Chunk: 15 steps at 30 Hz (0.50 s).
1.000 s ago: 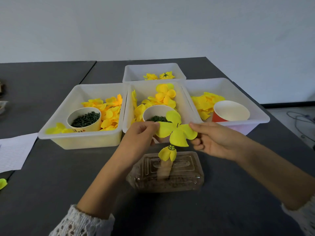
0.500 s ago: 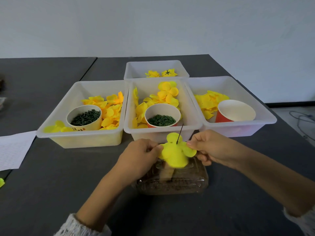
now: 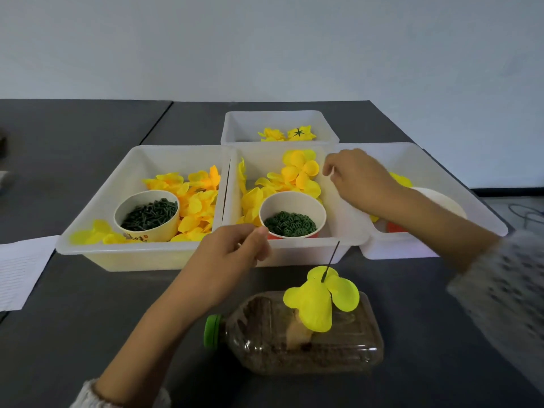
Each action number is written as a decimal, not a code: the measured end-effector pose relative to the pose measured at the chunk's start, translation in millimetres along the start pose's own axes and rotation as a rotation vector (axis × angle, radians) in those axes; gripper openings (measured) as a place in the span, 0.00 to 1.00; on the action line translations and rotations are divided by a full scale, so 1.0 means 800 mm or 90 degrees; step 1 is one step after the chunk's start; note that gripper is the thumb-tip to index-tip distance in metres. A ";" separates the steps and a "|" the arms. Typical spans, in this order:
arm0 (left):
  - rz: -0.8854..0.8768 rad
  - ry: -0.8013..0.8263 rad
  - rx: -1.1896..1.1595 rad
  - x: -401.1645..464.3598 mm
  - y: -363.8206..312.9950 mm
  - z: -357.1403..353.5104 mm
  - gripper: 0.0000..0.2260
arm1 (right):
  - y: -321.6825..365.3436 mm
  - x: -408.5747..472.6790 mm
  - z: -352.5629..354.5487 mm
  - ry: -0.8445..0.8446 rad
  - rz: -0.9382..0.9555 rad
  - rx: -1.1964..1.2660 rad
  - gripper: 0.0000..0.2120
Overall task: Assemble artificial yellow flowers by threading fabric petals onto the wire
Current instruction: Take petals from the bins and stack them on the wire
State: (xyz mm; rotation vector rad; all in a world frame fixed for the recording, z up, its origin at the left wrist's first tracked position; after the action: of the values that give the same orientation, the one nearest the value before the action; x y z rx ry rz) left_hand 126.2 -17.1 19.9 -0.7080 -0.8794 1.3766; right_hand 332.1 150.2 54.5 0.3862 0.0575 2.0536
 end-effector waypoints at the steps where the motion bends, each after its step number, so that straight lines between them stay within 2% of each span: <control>1: 0.008 -0.007 -0.025 0.004 -0.002 0.001 0.19 | -0.005 0.019 -0.020 0.036 -0.007 -0.079 0.09; 3: 0.019 -0.017 -0.051 0.010 -0.006 0.001 0.17 | -0.014 0.051 -0.052 0.102 -0.091 -0.143 0.18; 5: 0.023 -0.022 -0.064 0.013 -0.008 0.001 0.17 | -0.018 0.073 -0.077 0.099 -0.164 -0.135 0.24; 8: 0.021 -0.022 -0.077 0.015 -0.011 -0.001 0.16 | -0.014 0.087 -0.093 0.062 -0.159 -0.153 0.13; 13: 0.016 -0.045 -0.067 0.016 -0.008 0.001 0.16 | -0.015 0.088 -0.028 -0.026 -0.174 0.139 0.04; 15: 0.016 -0.062 -0.069 0.017 -0.010 0.001 0.14 | -0.010 0.068 0.012 -0.028 -0.148 0.296 0.07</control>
State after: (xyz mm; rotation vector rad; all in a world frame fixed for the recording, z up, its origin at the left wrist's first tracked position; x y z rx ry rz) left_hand 129.2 -4.7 28.9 -0.7419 -1.0323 1.4027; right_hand 317.1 200.0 75.4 0.6761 0.5354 1.7884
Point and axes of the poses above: each hand's wrist, its own x-axis towards the middle knuckle, its own z-axis out of the back of the hand, y = z × x, the point moved 1 cm from there along x, towards the middle knuckle, and after that the axes turned 2 degrees about x, right-handed, at the moved point
